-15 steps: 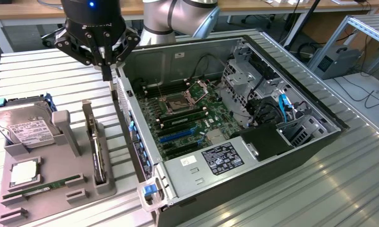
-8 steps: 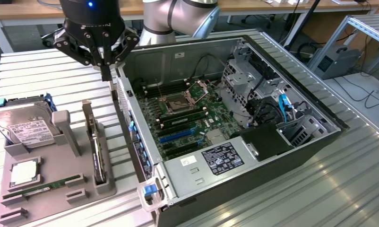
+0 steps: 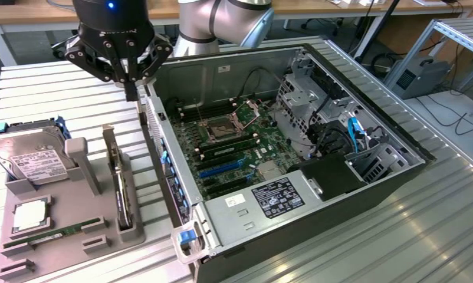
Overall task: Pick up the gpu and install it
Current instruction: 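Reach for the gpu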
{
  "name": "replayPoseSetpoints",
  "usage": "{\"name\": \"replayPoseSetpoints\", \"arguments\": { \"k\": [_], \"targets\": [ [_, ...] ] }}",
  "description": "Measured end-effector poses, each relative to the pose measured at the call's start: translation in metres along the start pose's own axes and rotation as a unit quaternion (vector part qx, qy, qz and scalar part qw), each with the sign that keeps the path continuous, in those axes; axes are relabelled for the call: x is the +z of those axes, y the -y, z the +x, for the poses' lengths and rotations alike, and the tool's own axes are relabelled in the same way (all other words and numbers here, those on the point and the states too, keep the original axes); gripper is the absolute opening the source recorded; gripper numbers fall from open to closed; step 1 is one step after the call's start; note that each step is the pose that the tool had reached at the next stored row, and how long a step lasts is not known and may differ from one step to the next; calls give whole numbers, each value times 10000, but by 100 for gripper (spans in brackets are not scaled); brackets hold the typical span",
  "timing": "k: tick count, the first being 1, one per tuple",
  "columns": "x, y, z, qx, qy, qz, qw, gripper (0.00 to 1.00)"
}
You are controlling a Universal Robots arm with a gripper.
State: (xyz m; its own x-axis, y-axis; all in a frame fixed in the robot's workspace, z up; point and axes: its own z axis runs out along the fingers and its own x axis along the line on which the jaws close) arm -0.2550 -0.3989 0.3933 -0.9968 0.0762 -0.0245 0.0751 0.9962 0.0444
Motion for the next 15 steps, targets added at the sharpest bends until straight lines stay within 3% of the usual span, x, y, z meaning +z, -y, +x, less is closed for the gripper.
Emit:
{"name": "replayPoseSetpoints", "arguments": {
  "k": [15],
  "targets": [
    [-1, 2, 33, 0, 0, 0, 10000, 11]
  ]
}}
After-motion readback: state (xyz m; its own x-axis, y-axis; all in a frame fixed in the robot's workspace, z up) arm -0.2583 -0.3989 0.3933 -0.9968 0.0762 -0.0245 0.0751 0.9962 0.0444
